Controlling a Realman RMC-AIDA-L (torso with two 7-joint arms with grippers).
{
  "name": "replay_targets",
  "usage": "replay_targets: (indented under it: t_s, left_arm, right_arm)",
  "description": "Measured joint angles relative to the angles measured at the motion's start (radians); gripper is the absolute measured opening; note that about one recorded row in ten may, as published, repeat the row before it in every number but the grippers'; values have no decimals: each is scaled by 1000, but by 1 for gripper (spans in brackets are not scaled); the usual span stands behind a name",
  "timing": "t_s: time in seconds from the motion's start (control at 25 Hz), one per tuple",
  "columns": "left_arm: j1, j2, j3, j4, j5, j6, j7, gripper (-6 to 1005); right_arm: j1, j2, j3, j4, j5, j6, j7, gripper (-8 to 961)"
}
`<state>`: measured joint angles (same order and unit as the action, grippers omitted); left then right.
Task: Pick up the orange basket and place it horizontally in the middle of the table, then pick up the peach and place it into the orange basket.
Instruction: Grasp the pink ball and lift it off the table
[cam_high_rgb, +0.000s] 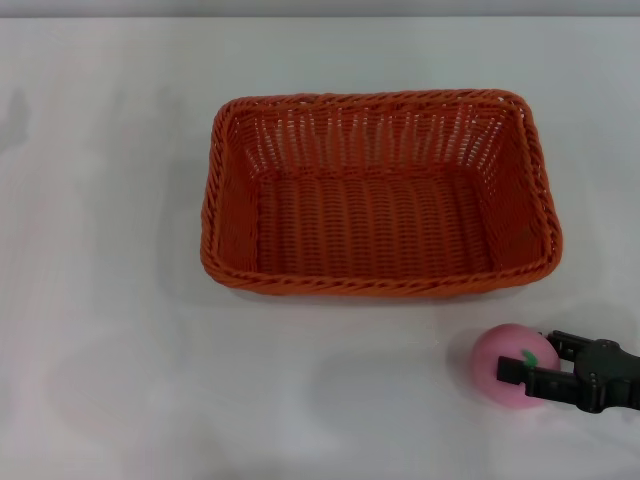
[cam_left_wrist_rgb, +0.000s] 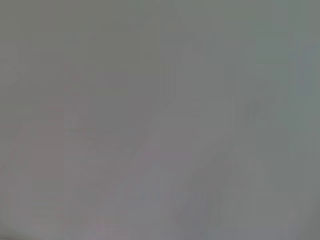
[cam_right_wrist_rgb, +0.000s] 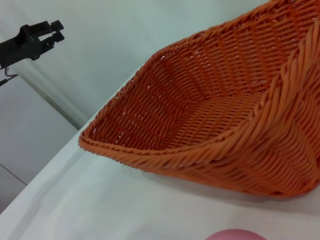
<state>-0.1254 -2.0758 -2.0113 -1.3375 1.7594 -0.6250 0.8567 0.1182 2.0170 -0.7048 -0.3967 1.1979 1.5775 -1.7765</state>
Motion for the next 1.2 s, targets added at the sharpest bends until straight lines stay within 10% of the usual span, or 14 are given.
replay_targets:
  t_s: [1.2]
  left_arm:
    - [5, -3, -17, 19, -34, -23, 36, 428]
  right_arm:
    - [50, -8, -23, 7, -12, 4, 61, 472]
